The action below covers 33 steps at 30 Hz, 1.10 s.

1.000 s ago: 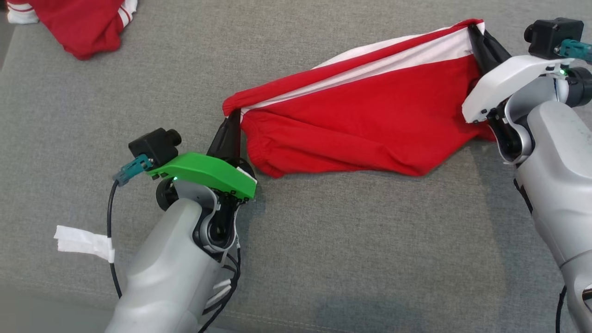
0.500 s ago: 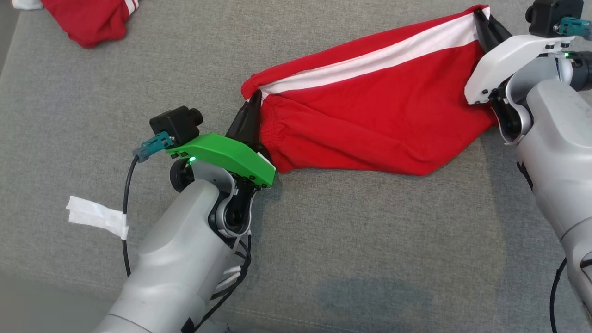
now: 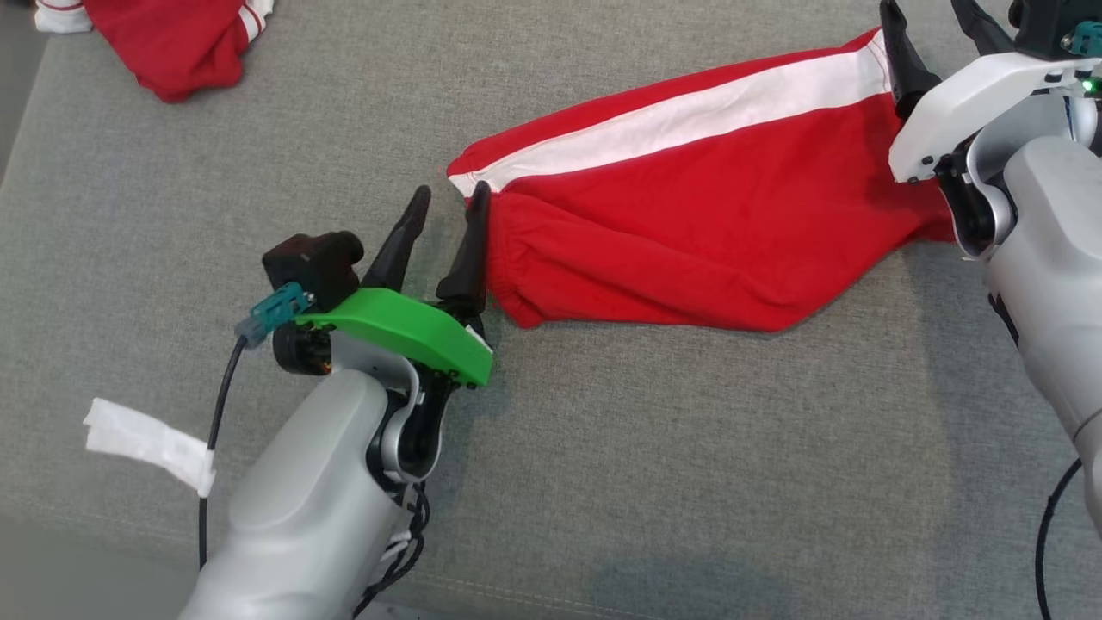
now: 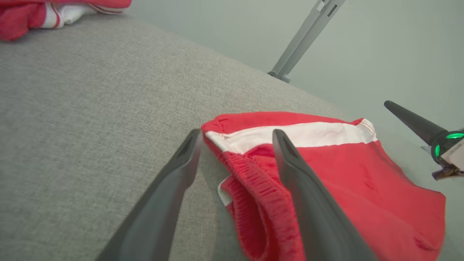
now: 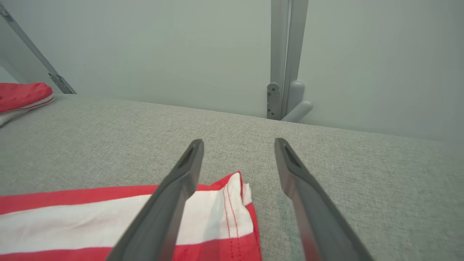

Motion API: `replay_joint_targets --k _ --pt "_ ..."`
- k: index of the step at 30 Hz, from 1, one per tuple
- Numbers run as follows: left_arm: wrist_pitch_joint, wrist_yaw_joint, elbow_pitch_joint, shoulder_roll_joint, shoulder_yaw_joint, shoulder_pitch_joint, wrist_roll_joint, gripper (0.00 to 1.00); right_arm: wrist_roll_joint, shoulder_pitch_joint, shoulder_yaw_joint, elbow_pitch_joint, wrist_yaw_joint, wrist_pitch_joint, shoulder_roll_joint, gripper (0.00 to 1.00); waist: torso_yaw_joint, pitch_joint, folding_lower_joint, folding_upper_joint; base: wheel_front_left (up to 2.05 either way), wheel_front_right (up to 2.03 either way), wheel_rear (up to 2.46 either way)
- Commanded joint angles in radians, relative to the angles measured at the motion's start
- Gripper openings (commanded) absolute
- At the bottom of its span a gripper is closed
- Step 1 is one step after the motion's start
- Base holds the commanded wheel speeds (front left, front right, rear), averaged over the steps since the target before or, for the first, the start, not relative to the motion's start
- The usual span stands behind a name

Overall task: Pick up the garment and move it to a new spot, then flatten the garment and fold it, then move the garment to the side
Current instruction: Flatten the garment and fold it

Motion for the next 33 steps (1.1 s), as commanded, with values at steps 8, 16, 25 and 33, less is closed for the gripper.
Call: replay_joint_targets --k 8,16,25,33 --pt "-0.003 0.042 -0.215 0.073 0.103 0.185 0.22 1.0 0.066 0.081 0.099 -0.043 -0.002 0.027 -0.061 1.0 -0.036 -0.052 0.0 0.0018 0.0 0.0 0.0" --pt "-0.003 0.069 -0.341 0.075 0.227 0.355 0.28 1.0 0.156 0.153 0.187 -0.055 -0.002 0.14 -0.083 1.0 -0.019 -0.07 0.0 0.0018 0.0 0.0 0.0" --pt "-0.003 0.054 -0.366 0.056 0.282 0.426 0.303 1.0 0.21 0.185 0.221 -0.008 -0.002 0.235 -0.065 1.0 0.01 -0.086 0.0 0.0018 0.0 0.0 0.0" --pt "-0.003 0.038 -0.363 0.043 0.314 0.451 0.316 1.0 0.232 0.22 0.256 0.002 -0.001 0.268 -0.048 0.2 0.008 -0.103 0.0 0.0018 0.0 0.0 0.0"
